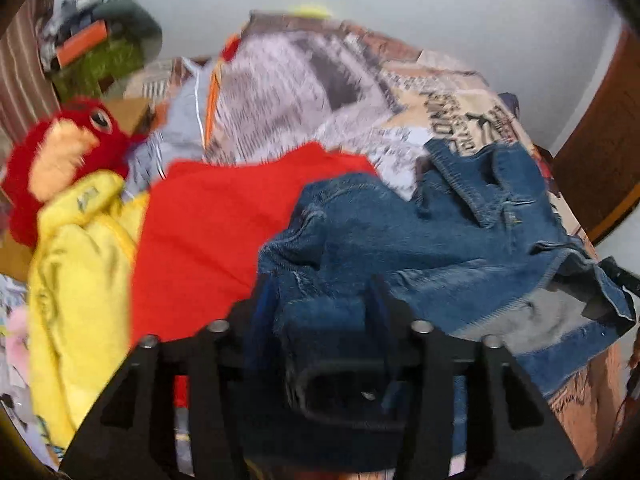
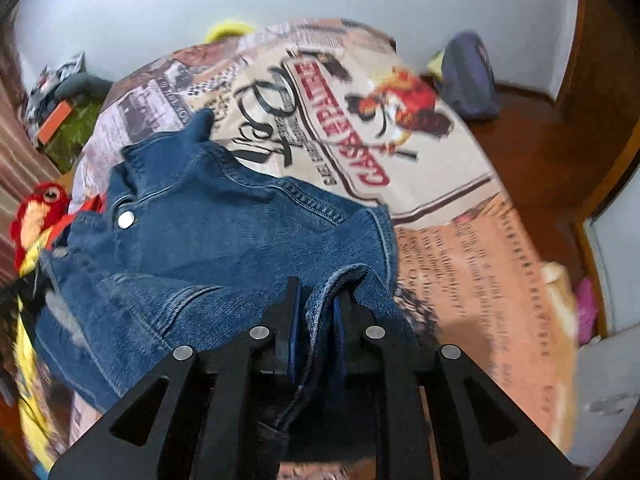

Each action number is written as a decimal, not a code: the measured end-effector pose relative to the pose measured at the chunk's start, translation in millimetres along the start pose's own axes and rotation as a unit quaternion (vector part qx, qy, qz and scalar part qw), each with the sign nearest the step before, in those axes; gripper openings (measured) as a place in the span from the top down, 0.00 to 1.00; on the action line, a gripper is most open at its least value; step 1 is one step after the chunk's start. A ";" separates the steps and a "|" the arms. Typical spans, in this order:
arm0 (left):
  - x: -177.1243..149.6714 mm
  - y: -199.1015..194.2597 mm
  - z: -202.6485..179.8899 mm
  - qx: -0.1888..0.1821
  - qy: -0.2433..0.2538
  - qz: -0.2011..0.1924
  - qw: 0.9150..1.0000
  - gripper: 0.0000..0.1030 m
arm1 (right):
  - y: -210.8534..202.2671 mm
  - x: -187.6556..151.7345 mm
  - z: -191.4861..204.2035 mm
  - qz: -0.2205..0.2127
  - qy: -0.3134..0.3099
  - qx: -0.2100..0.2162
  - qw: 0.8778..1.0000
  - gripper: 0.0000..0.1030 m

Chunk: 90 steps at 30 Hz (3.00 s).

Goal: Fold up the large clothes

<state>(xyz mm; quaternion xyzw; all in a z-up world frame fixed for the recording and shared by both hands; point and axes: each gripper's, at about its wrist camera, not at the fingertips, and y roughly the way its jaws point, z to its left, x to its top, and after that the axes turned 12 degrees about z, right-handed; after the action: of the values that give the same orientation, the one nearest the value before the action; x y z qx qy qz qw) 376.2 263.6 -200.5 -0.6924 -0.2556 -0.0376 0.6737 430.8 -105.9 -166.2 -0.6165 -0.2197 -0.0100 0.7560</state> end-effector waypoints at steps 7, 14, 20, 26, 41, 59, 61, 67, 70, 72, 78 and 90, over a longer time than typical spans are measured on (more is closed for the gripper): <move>-24.7 -53.4 -20.1 -0.003 0.046 -0.038 0.998 0.36 | -61.8 -32.2 40.7 -0.070 -0.063 -0.039 0.995 0.67; -67.0 -46.0 -50.0 -0.014 0.119 -0.005 0.993 0.35 | -61.1 -61.4 77.0 -0.048 -0.093 0.006 0.994 0.60; -84.7 -8.4 -63.0 0.014 0.156 0.030 0.987 0.35 | -16.4 -76.1 105.5 0.017 -0.125 0.021 0.992 0.60; -61.2 16.5 -56.1 0.019 0.148 0.025 0.988 0.29 | 26.0 -57.6 126.5 0.057 -0.151 0.006 0.987 0.60; 51.7 22.5 3.8 -0.015 -0.011 -0.010 1.000 0.28 | 33.0 63.1 105.3 0.017 -0.046 -0.006 0.999 0.60; -51.0 9.9 -13.9 0.045 0.083 0.009 0.995 0.22 | 33.0 -42.4 101.5 0.013 -0.134 -0.088 0.987 0.17; -58.9 5.3 -6.7 0.044 0.071 0.003 0.996 0.22 | 28.5 -45.7 92.7 0.014 -0.115 -0.088 0.989 0.17; -85.4 -13.7 18.0 0.033 0.020 -0.015 0.999 0.22 | 16.2 -55.9 82.1 0.018 -0.098 -0.118 0.988 0.17; -101.7 -20.3 30.6 0.006 -0.006 -0.012 1.000 0.21 | 7.1 -65.2 84.9 0.011 -0.107 -0.136 0.985 0.17; -113.2 -19.5 38.5 -0.028 -0.025 -0.003 0.999 0.21 | 4.2 -68.2 85.9 0.006 -0.112 -0.143 0.983 0.17; -128.7 15.7 41.8 -0.169 -0.093 0.050 0.980 0.21 | -0.9 -71.8 90.6 -0.012 -0.120 -0.141 0.983 0.17; -91.5 66.8 38.8 -0.270 -0.207 0.043 0.939 0.21 | 9.6 -72.1 88.5 -0.006 -0.105 -0.132 0.986 0.17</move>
<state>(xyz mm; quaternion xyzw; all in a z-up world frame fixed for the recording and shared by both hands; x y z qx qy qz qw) 312.5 275.4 -301.3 -0.8511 -0.3399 0.0679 0.3943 340.2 -39.2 -187.2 -0.7074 -0.2984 0.0219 0.6404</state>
